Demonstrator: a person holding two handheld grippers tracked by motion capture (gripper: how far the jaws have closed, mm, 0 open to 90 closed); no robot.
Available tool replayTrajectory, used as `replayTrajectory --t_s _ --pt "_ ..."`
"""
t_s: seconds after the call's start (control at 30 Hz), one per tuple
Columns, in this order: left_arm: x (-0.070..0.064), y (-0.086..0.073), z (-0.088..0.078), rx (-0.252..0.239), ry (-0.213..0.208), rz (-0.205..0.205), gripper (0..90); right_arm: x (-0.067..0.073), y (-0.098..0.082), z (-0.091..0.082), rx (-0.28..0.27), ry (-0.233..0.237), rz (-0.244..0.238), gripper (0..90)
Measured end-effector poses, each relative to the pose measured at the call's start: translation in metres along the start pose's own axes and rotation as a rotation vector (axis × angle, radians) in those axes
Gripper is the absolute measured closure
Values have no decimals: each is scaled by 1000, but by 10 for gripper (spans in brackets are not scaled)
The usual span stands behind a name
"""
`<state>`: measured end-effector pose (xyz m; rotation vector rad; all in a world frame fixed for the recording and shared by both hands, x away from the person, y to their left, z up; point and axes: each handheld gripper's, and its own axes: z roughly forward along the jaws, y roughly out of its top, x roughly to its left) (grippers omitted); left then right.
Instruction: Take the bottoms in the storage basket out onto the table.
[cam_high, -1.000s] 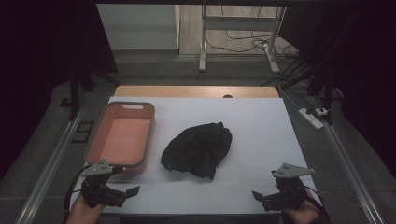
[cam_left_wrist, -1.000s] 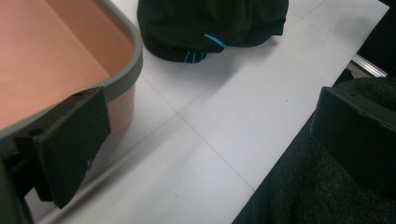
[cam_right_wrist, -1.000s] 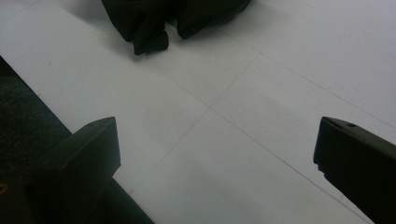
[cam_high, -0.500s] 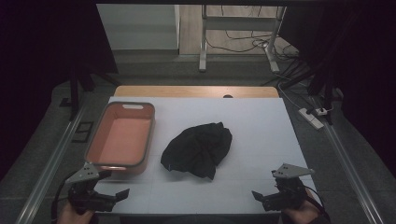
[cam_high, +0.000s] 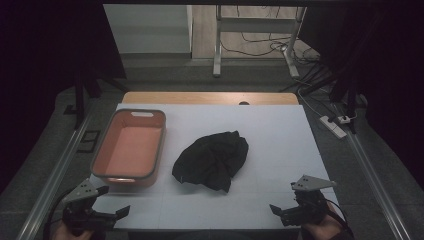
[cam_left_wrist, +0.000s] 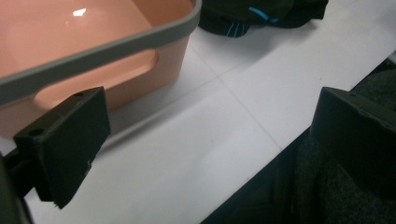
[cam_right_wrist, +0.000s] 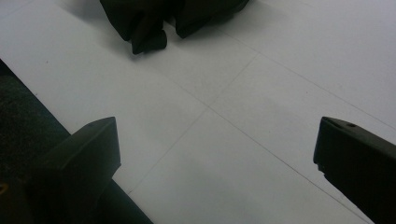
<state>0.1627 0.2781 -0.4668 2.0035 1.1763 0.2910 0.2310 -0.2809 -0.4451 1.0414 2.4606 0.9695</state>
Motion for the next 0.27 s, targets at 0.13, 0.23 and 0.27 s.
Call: replayTrajectory --t_s 0.13,0.23,0.27 --pt "1 -4 -3 11 7 -9 0 0 0 0 4 -4 2 4" --pt "3 -4 -4 6 -5 -17 0 0 0 1 12 -9 1 4" --pt "3 -4 -4 6 -5 -17 0 0 0 1 10 -9 3 4"
